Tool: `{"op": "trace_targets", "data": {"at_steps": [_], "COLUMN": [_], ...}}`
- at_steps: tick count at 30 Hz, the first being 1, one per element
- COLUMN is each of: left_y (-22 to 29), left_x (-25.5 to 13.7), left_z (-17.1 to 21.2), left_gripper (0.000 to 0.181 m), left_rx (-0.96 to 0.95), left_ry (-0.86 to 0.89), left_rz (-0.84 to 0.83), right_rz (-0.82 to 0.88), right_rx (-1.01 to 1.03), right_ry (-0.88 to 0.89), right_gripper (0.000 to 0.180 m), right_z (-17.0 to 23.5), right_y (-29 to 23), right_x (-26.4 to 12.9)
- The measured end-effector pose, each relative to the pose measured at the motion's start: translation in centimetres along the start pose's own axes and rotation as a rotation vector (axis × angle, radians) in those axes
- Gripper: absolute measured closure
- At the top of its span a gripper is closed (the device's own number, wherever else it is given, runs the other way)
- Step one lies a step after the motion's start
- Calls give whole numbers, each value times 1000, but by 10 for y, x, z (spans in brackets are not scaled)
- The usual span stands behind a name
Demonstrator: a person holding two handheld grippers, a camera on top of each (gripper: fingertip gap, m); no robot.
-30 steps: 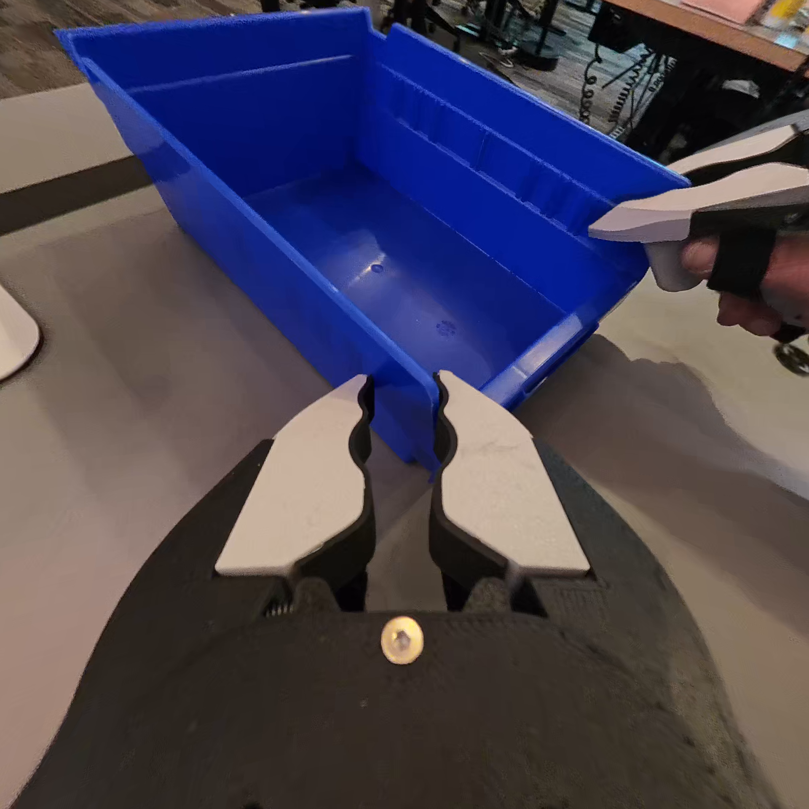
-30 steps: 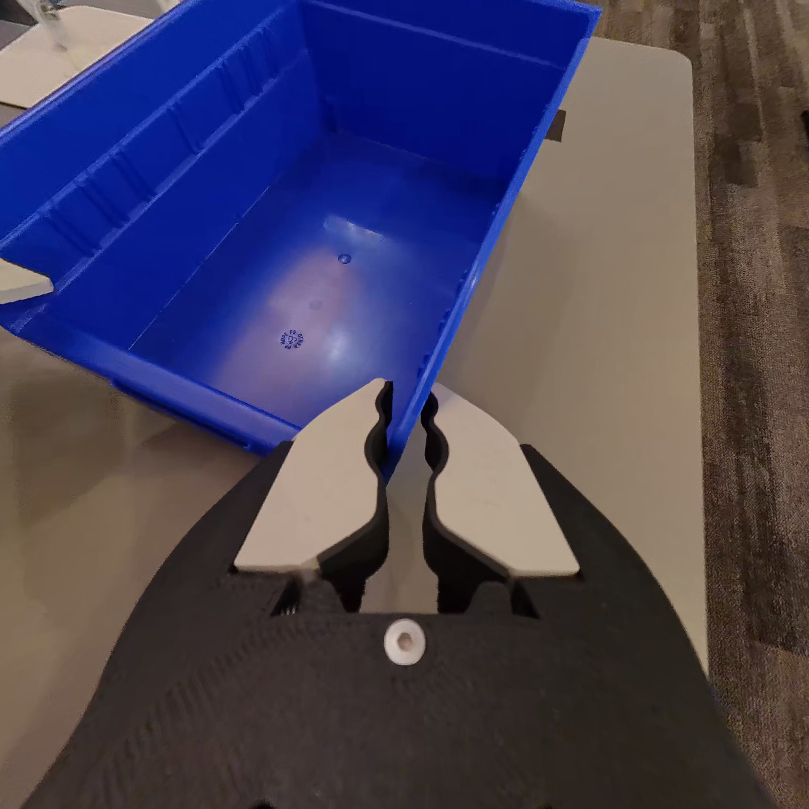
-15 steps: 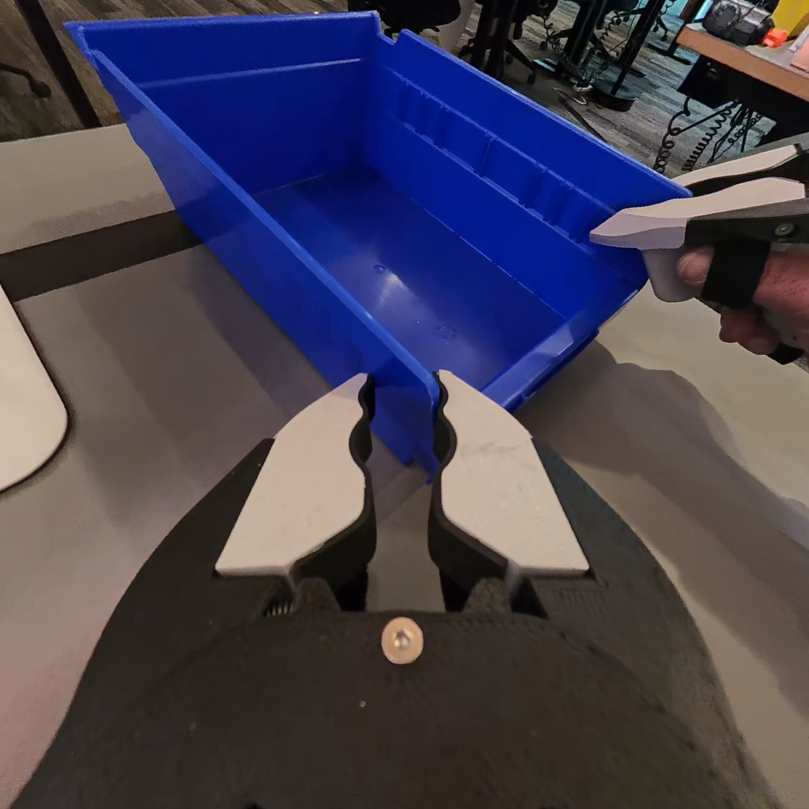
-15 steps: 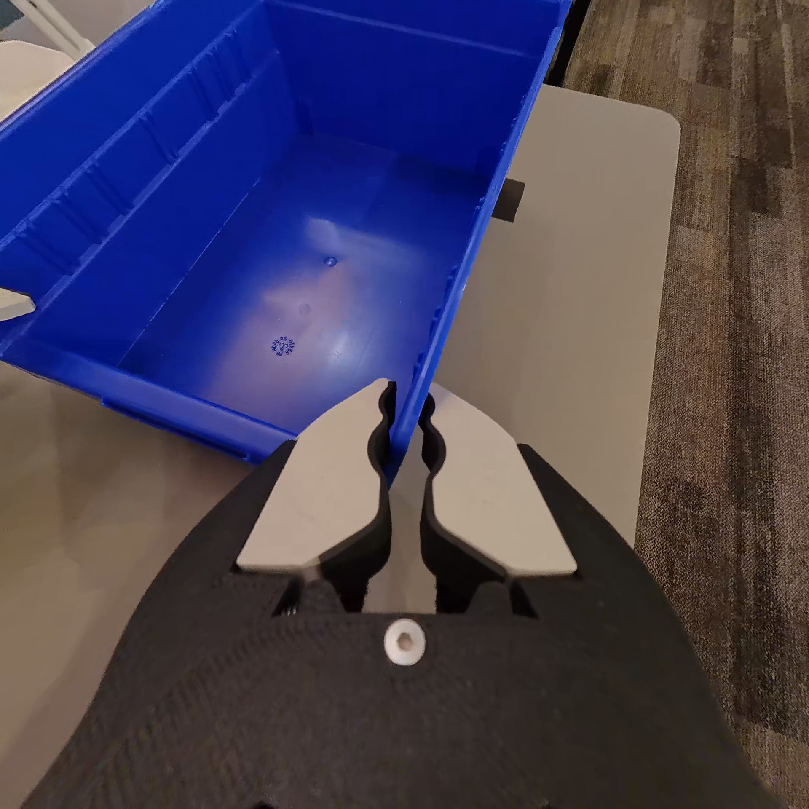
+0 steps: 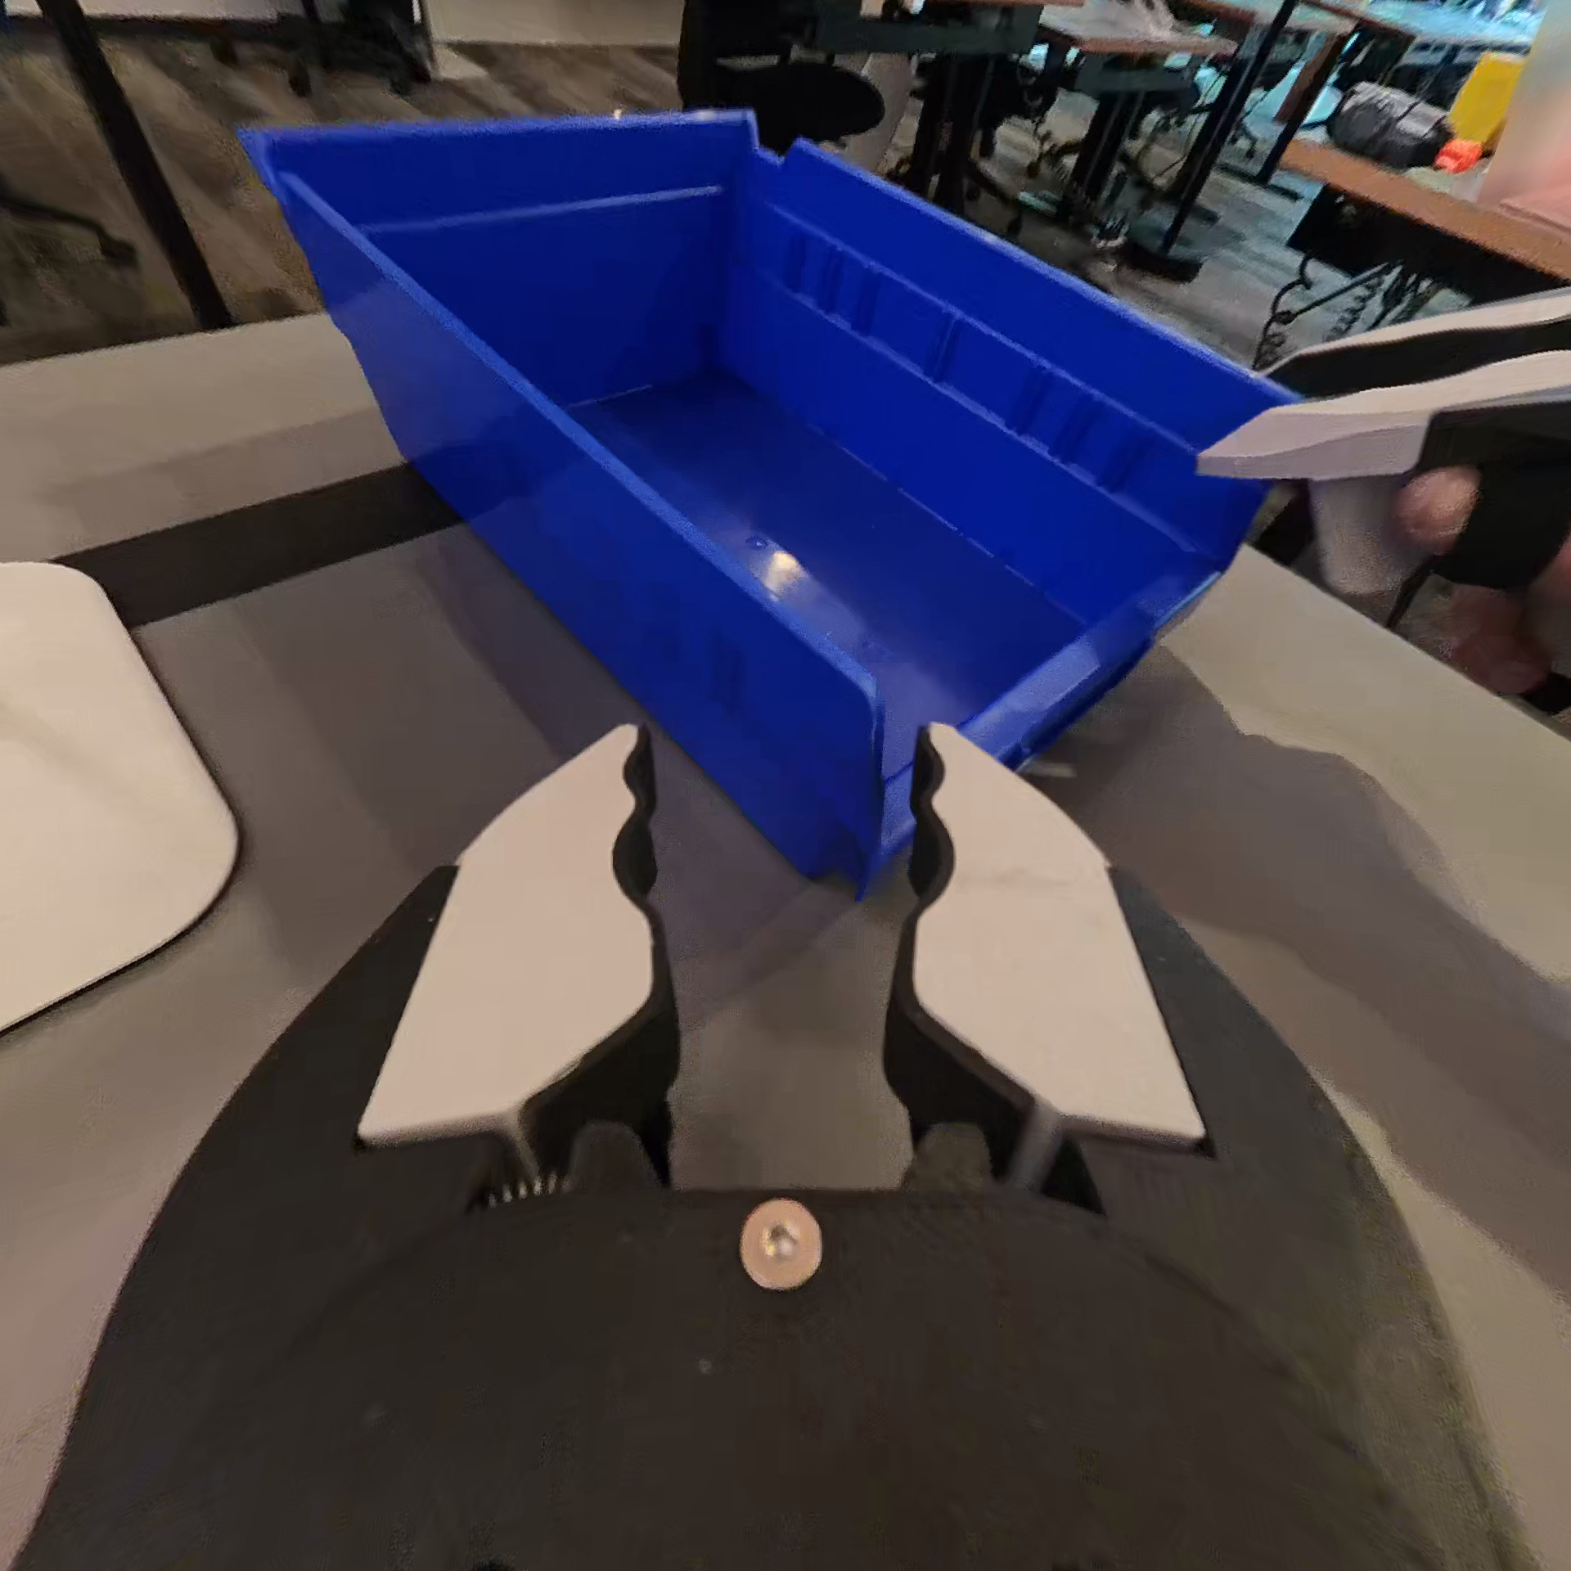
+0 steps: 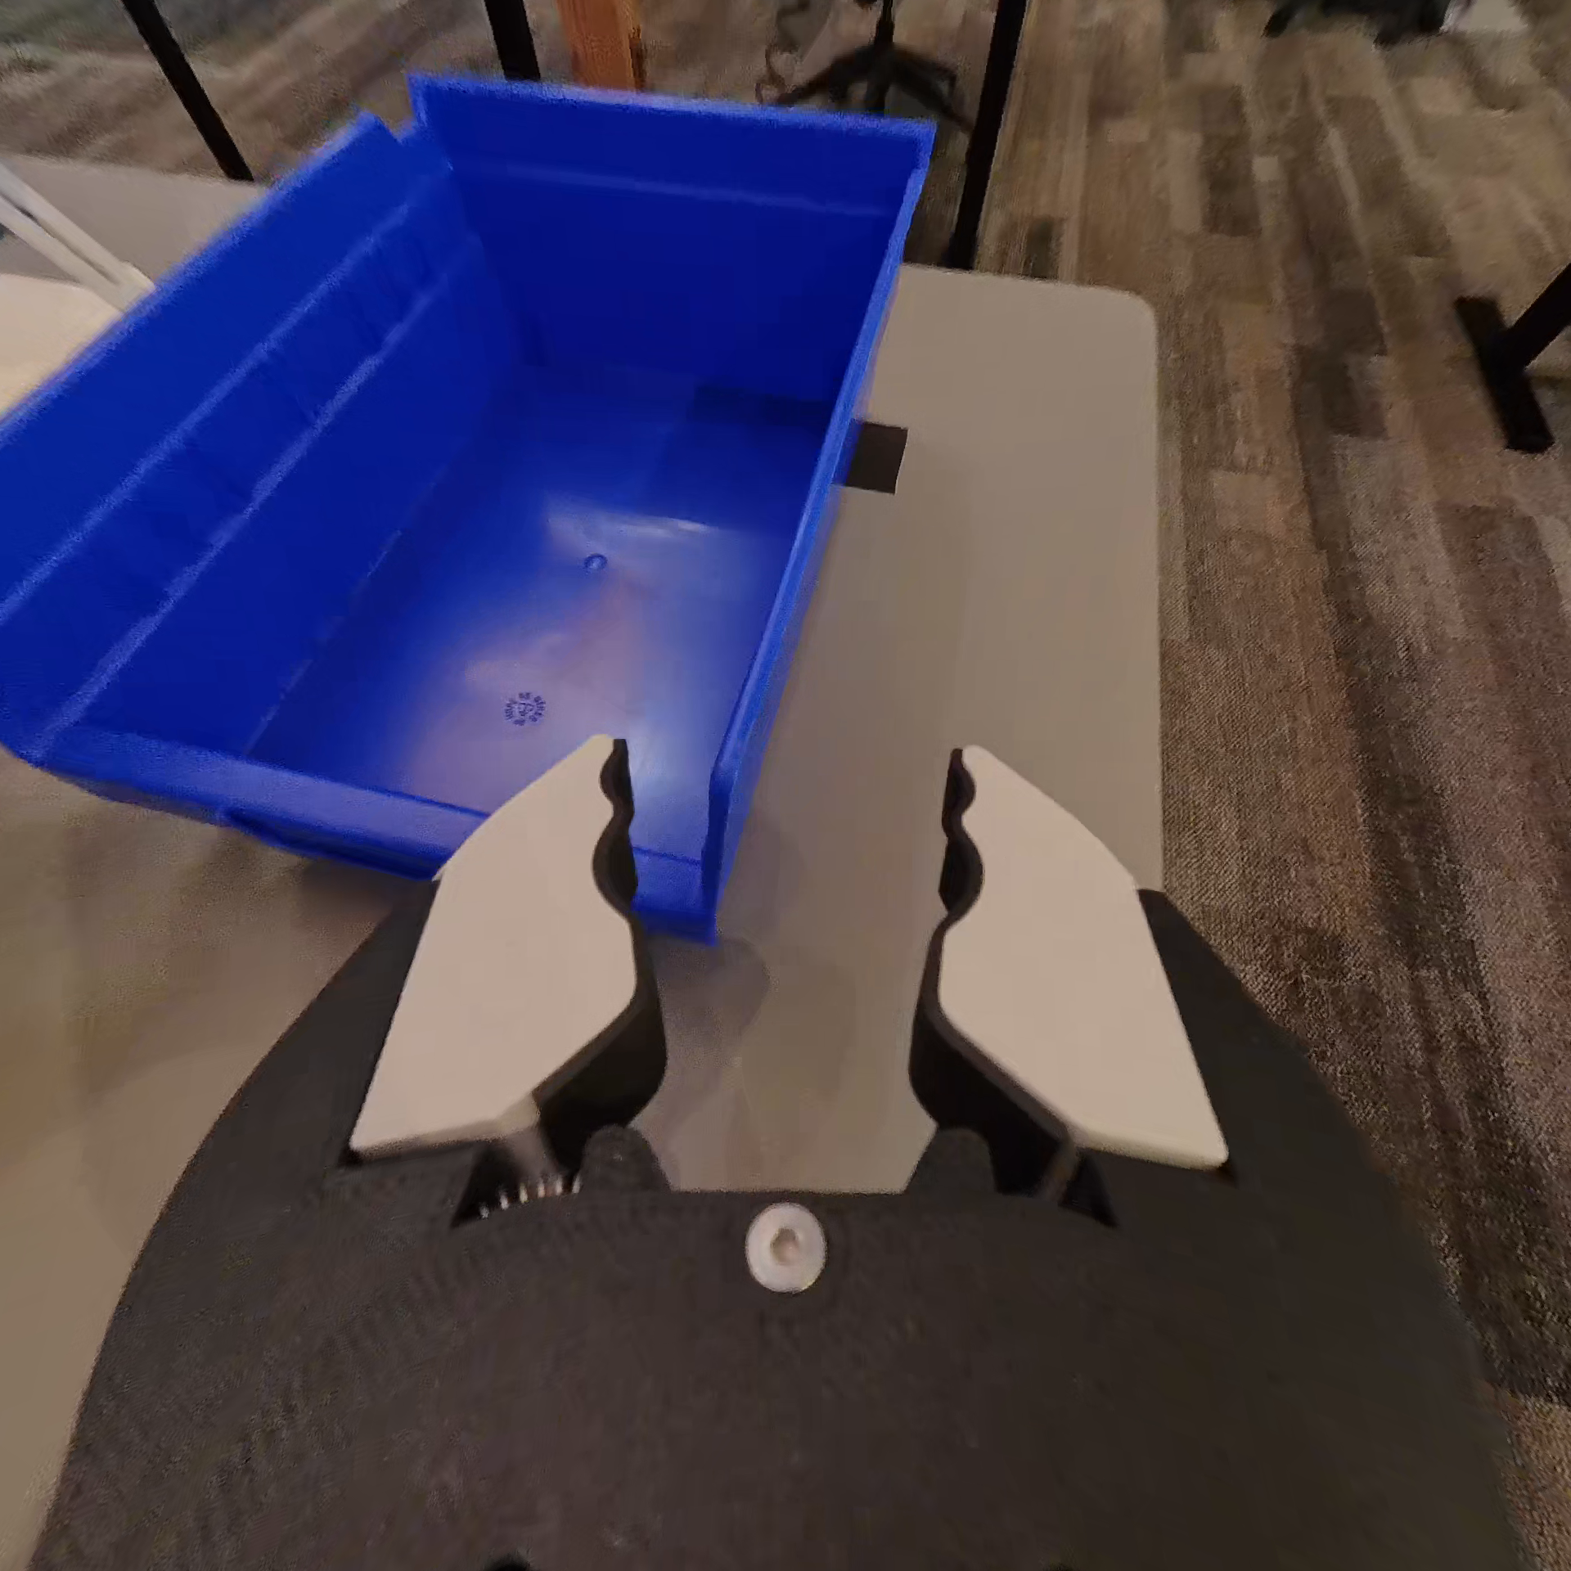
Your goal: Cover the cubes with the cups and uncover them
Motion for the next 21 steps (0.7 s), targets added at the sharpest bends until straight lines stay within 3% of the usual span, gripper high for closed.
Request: {"op": "trace_targets", "data": {"at_steps": [2, 6, 10, 13, 21], "left_y": [-5, -19, -42, -66, -136], "left_x": [-19, -63, -108, -137, -177], "left_z": [0, 3, 6, 6, 5], "left_gripper": [121, 126, 158, 181, 181], "left_rx": [41, 119, 194, 256, 285], "left_ry": [32, 49, 92, 135, 163], "left_rz": [9, 19, -7, -112, -374], "right_rz": [49, 92, -22, -154, -338], "right_rx": [-29, -137, -285, -379, -444], "right_ry": [37, 150, 288, 377, 425], "right_gripper": [101, 114, 144, 177, 180], "right_z": [-1, -9, -24, -43, -92], "right_y": [-4, -39, -106, -161, -280], "right_x": [-24, -73, -88, -79, -4]}}
Point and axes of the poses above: each gripper's, where its closed fingertips meet, x out along the fingers, z out of its underside, y = z × x across the jaws, the point moved 9 cm from there along -x, back along the fingers, and after that the axes turned 14 degrees about -x, right-handed, at the moved point
